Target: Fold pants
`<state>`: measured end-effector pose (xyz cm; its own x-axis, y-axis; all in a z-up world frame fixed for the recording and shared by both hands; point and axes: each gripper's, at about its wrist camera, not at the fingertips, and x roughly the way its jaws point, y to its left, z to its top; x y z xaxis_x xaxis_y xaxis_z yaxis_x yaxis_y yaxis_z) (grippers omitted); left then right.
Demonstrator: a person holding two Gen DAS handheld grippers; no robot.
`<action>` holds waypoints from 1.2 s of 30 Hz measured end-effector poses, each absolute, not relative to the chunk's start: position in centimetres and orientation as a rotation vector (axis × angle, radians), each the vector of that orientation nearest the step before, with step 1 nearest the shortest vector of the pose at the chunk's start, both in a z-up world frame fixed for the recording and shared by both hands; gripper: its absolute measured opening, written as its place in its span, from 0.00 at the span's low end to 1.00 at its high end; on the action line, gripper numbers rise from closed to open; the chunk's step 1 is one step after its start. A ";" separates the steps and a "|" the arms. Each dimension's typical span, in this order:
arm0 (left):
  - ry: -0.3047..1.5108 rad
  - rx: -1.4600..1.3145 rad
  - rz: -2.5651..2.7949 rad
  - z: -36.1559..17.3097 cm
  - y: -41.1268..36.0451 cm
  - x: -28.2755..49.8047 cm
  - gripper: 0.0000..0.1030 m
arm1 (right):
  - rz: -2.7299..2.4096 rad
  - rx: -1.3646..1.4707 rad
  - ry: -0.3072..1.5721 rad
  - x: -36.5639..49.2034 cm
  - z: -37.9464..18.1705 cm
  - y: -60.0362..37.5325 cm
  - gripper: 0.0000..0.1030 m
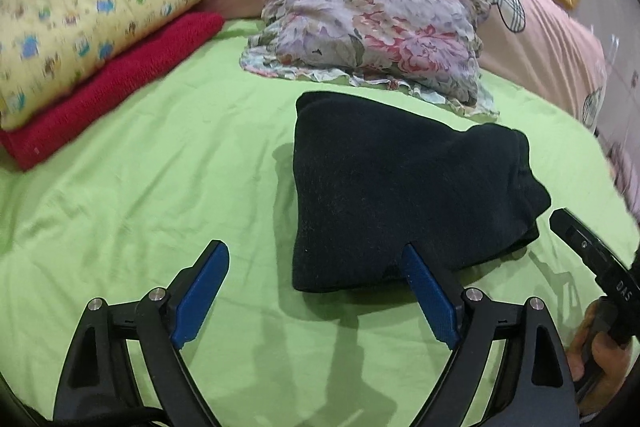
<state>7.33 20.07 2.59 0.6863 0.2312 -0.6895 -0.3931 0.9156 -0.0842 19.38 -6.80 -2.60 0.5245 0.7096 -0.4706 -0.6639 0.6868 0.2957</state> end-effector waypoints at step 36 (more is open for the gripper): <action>0.760 -0.099 0.334 2.7 17.3 6.8 0.88 | 0.856 -0.146 0.529 15.4 -2.7 -3.9 0.84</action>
